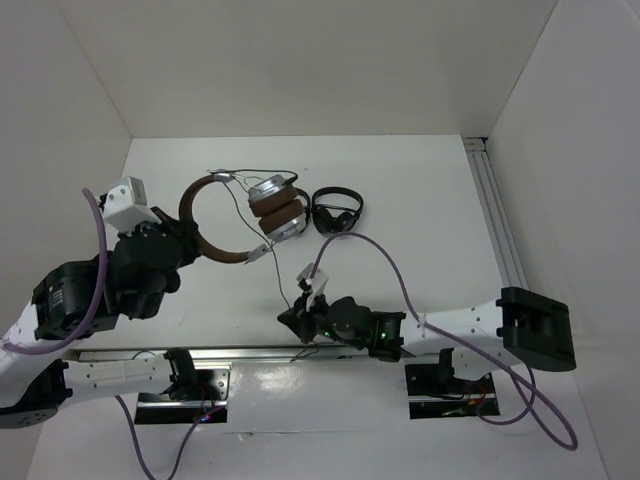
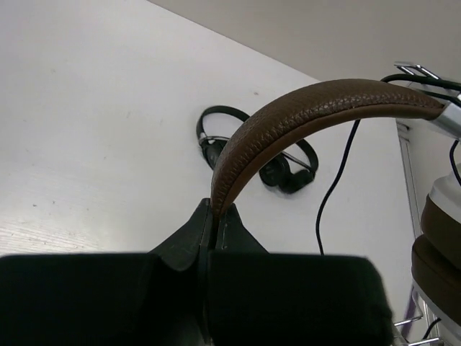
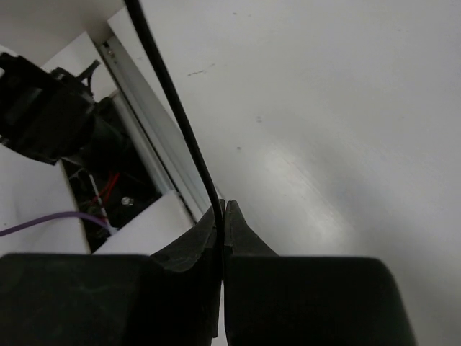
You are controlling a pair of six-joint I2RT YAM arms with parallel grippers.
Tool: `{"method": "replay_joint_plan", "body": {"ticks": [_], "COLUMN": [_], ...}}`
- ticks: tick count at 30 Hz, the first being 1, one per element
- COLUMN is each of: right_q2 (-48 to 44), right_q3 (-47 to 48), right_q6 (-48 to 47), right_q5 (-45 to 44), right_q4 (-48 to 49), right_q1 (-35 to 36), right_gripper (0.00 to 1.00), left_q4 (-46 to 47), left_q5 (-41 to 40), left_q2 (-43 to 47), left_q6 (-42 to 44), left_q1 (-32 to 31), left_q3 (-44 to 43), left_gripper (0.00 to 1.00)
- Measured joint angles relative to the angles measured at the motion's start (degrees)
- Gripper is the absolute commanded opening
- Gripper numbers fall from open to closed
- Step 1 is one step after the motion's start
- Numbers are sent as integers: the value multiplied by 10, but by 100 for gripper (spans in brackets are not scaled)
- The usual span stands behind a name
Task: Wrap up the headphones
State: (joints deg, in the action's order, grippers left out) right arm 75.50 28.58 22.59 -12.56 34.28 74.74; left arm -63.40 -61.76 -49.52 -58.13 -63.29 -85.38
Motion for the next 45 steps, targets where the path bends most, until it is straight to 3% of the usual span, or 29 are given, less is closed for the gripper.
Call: {"method": "replay_joint_plan", "body": {"ticks": [5,8,13,17,26,32,40,45], "right_q2": [-3,-3,-1,3,17,43,49,45], "right_q3": [127,181,232,274,391,488,509,509], "right_q6": [-2,-2,10,12,-16,-48,-89,-123], "right_q5": [-128,-188,-264,-303,-355,-412,-525,-542], "right_q4": [-170,-245,-370,-444,-581,-667,-741,-748], "right_q1": [101,145,186,205,232,234,228,177], "right_gripper": [1,1,0,0,1,2,8,10], "left_q4": [-13,11,39,53,68,66,68,69], "left_q5": [-12,-5,88,132,173,210,284,314], "left_q2": [-45,-66,-125,-163,-167,-173,-180,-178], "left_q6": [-20,11,82,116,177,235,283,296], "left_q1": [66,116,238,276,299,282,203,145], "left_q3": [-36,-41,-47,-31,53,83,143,170], "left_gripper": [0,0,0,0,0,0,0,0]}}
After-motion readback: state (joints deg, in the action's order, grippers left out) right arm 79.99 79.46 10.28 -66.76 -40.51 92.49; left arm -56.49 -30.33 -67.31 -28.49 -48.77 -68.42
